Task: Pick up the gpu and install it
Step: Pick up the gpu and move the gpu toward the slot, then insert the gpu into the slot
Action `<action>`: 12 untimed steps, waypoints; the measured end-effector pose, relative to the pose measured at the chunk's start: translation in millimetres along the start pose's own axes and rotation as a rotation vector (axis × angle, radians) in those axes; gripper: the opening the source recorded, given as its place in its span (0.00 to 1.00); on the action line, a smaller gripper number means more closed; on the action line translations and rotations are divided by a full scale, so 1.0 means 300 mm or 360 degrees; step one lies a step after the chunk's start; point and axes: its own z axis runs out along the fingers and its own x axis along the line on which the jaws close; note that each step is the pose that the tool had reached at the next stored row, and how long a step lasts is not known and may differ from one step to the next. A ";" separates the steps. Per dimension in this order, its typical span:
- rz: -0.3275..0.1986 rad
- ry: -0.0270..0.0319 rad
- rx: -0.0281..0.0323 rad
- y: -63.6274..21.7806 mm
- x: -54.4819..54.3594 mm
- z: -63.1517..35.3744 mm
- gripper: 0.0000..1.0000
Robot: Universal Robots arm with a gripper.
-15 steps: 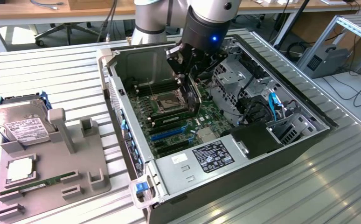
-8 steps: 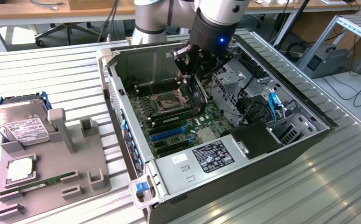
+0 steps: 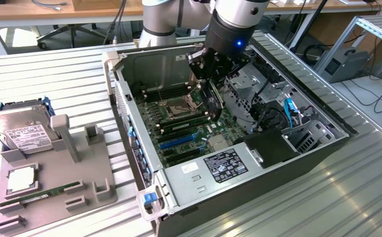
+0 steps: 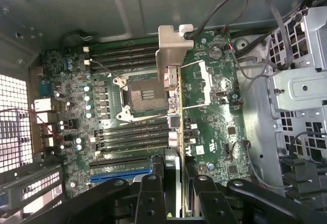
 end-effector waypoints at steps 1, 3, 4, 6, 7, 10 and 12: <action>0.0000 0.00000 -0.00001 0.000 0.000 0.000 0.27; 0.0000 0.00000 0.00000 0.000 0.000 0.000 0.27; 0.0000 0.00000 -0.00001 0.000 0.000 0.000 0.27; 0.0000 0.00000 -0.00001 0.000 0.000 0.000 0.27; 0.0000 0.00000 -0.00001 0.000 0.000 0.000 0.27; -0.0146 0.00223 -0.00016 0.000 0.000 0.000 0.27; -0.0319 0.00486 -0.00034 0.000 0.000 0.000 0.27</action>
